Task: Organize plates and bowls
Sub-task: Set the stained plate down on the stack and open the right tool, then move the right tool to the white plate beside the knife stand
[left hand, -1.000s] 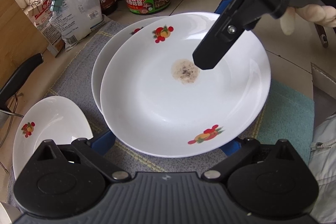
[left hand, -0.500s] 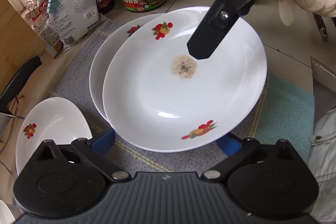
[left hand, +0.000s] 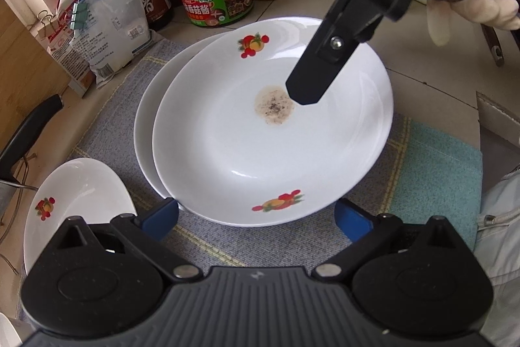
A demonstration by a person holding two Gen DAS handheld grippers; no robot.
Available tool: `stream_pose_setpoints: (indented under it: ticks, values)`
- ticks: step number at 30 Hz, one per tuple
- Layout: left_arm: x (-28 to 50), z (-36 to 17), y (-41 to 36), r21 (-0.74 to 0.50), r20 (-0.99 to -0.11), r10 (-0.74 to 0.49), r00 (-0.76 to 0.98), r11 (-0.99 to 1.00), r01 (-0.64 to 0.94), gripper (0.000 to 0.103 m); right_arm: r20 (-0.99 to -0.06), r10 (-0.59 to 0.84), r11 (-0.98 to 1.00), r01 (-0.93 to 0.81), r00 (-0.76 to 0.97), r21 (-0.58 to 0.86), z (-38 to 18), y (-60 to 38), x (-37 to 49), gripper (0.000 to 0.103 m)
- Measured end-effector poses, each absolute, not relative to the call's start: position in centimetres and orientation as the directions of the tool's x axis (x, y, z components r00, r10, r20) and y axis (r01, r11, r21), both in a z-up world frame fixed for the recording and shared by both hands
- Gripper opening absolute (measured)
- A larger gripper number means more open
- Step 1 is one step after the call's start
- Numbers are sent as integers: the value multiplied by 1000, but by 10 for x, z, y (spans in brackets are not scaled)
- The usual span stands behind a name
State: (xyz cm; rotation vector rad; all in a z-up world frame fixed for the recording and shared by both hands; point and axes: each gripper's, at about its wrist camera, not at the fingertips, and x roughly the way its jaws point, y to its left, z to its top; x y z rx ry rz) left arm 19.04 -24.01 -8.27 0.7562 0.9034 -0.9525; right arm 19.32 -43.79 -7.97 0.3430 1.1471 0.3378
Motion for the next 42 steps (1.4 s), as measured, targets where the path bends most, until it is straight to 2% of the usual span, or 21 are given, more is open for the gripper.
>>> stream_pose_setpoints:
  ticks: [12, 21, 26, 32, 42]
  values:
    - [187, -80, -235, 104, -858, -404, 317, 468, 878, 102, -833, 368, 927, -91, 414, 364, -79, -429, 186, 103]
    - [171, -61, -204, 50, -738, -490, 464, 646, 762, 102, -777, 247, 968, -110, 579, 226, -67, -418, 167, 103]
    - [164, -50, -173, 37, -675, -471, 567, 747, 664, 102, -762, 155, 988, -111, 629, 110, -62, -393, 161, 103]
    - [169, -49, -118, 19, -633, -426, 646, 826, 563, 102, -753, 128, 991, -106, 645, 78, -59, -352, 156, 103]
    - [175, -60, -43, 68, -609, -393, 689, 840, 539, 102, -733, 50, 999, -46, 678, 25, -57, -273, 142, 103]
